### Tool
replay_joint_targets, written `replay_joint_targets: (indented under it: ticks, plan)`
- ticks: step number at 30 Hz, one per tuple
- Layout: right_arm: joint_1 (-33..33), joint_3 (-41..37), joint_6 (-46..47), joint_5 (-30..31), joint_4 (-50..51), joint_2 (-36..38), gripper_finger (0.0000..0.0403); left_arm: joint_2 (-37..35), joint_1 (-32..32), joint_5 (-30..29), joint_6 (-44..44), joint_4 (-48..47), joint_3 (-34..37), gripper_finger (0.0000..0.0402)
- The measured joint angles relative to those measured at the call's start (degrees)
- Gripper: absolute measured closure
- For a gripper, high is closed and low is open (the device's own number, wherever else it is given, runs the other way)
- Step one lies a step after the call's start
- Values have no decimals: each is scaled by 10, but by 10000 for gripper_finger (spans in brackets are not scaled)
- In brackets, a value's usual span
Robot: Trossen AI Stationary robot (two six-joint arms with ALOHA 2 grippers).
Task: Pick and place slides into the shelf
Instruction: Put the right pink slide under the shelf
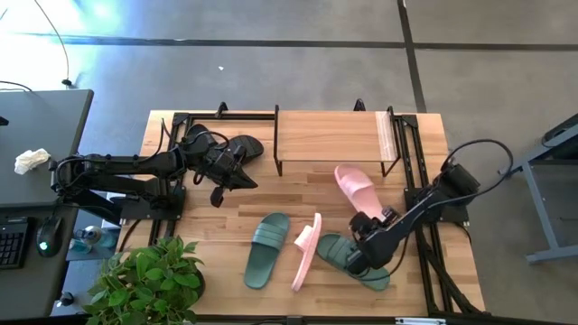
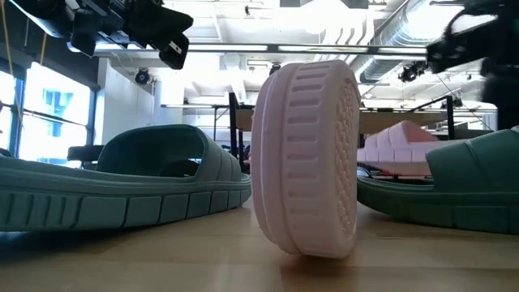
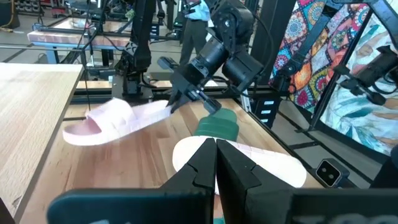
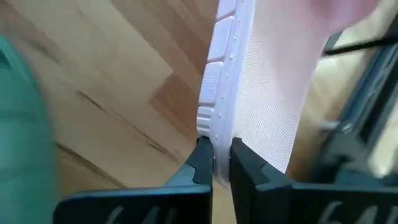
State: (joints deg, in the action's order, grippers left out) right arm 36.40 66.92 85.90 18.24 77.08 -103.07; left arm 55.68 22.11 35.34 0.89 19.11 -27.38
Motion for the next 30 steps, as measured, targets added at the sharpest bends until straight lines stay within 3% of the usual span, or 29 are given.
replay_joint_targets:
  ticks: [7, 12, 18, 30]
  plan:
    - [-73, 4, 90, 5, -1, -8, 402, 0, 0, -3, -2, 0, 0, 401]
    - [-132, 4, 96, 39, -1, -33, 403, 0, 0, -4, -3, 0, 0, 401]
    - [-182, 4, 62, 71, -4, -65, 403, 0, 0, -4, -4, 1, 0, 401]
    - [-266, -15, -97, 126, -47, -103, 403, 0, 0, -2, 8, 3, 0, 401]
